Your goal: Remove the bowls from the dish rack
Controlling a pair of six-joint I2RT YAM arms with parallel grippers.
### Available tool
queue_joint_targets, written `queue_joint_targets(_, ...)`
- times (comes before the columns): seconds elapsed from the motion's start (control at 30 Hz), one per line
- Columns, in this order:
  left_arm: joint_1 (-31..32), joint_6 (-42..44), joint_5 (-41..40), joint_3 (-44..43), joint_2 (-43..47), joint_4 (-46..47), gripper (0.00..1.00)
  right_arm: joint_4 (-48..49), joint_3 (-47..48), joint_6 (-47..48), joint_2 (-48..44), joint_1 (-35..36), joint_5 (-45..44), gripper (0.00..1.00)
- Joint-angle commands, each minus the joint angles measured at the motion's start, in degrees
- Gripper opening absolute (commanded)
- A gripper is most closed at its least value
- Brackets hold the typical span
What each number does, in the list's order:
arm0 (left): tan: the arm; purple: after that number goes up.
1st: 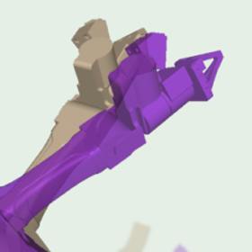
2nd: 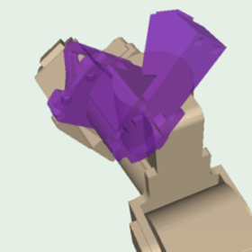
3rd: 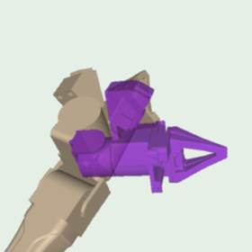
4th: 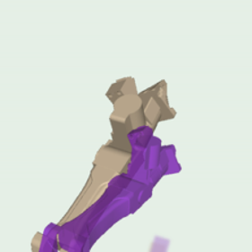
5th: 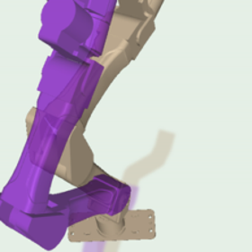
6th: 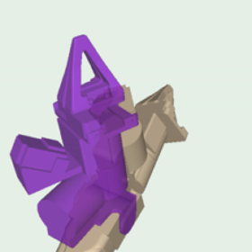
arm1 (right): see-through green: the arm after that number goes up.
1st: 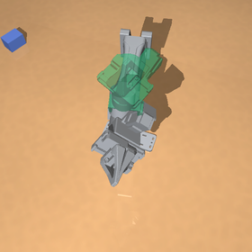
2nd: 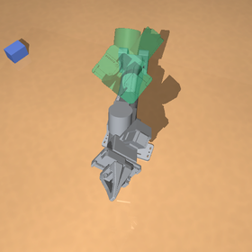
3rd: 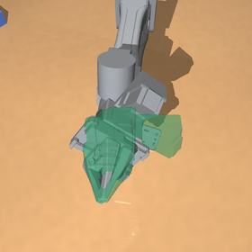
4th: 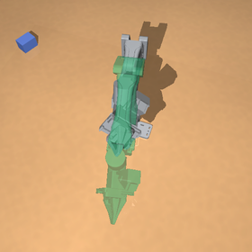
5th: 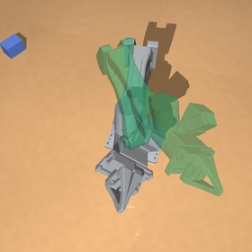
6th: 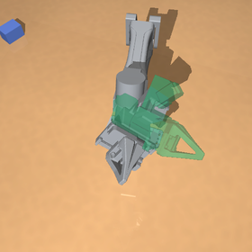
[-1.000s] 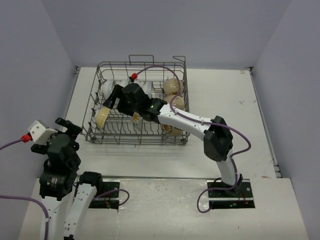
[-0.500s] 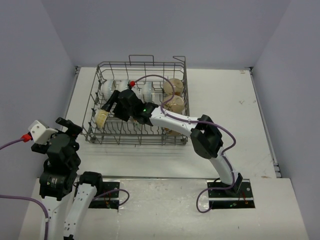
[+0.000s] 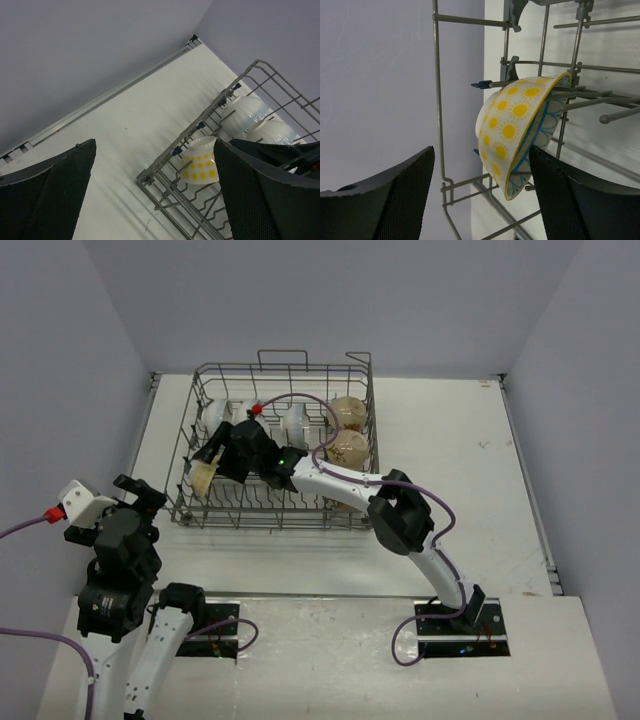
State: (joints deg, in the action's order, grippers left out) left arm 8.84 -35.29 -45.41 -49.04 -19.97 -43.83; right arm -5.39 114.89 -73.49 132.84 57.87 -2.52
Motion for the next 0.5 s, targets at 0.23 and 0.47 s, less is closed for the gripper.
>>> queue_joint_targets(0.23, 1.18, 0.57, -1.09, -0.53, 0.98, 1.56, 1.0, 10.05, -0.63, -2.71, 1.11, 0.23, 6.48, 0.74)
queue_joint_targets(0.47, 1.62, 0.4, -1.26, -0.53, 1.24, 1.47, 1.0, 13.65, -1.86, -4.9, 2.42, -0.65, 9.99, 0.71)
